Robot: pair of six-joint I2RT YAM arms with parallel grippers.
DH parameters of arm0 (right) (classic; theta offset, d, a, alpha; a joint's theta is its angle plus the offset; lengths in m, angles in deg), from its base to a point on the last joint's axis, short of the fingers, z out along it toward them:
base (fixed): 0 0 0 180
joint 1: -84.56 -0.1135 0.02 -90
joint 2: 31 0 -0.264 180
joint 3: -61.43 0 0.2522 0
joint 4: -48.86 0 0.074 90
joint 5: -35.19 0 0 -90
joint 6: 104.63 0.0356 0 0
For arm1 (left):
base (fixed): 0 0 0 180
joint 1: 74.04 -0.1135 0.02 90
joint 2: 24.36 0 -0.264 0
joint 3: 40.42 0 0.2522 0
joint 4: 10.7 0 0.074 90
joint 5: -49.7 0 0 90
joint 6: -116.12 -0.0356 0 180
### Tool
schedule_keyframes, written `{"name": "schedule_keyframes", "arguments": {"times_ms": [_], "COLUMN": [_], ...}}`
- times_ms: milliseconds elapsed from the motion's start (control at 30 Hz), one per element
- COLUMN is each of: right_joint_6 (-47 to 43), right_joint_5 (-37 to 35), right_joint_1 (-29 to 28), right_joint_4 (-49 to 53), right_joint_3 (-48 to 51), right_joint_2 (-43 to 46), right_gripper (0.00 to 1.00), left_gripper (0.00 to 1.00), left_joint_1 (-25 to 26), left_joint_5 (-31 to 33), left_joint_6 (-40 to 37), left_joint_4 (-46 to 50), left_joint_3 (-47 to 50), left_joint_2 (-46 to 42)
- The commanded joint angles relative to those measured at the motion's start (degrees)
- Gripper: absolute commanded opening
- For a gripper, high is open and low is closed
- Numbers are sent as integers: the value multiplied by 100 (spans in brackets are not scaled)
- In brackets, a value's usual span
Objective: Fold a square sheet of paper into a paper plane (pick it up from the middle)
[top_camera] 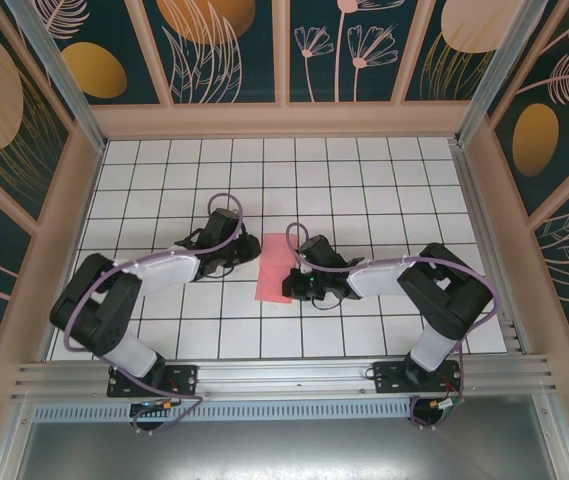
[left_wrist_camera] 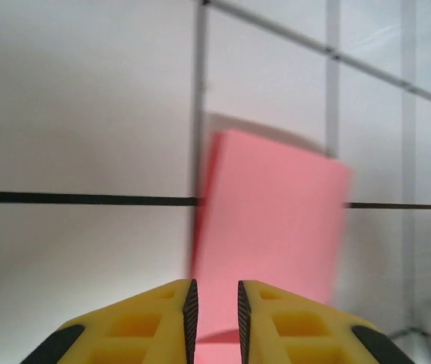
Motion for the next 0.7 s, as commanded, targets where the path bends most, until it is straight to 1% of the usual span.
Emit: {"name": "schedule_keyframes", "arguments": {"times_ms": [0,100,200,300,467,667], "right_joint_6": [-99,-87,-77,-56,-47,-184], "right_joint_5": [-205,-207,-189,-189,-198,-174], "right_joint_1": [-66,-57,-65,-64,-49,-27], "right_joint_4": [948,944,921,906,927,1122], "right_joint_3": [56,18,-26,-60,-135,-370], "right_joint_2": [-270,-258,-251,-238,-210,-235], "right_gripper": [2,2,2,3,3,3], "left_gripper": [23,22,22,22,21,21], "left_joint_1": [26,108,228,267,277,275], "left_joint_5": [-879,-1477,-1637,-1804,-1730,-1502], "left_joint_6": [111,171,118,255,256,281], "left_joint_4": [-615,-965,-1055,-1415,-1475,-1618], "left_joint_3": [245,324,278,334,384,656], "left_joint_2": [-331,-216,93,412,772,857]}}
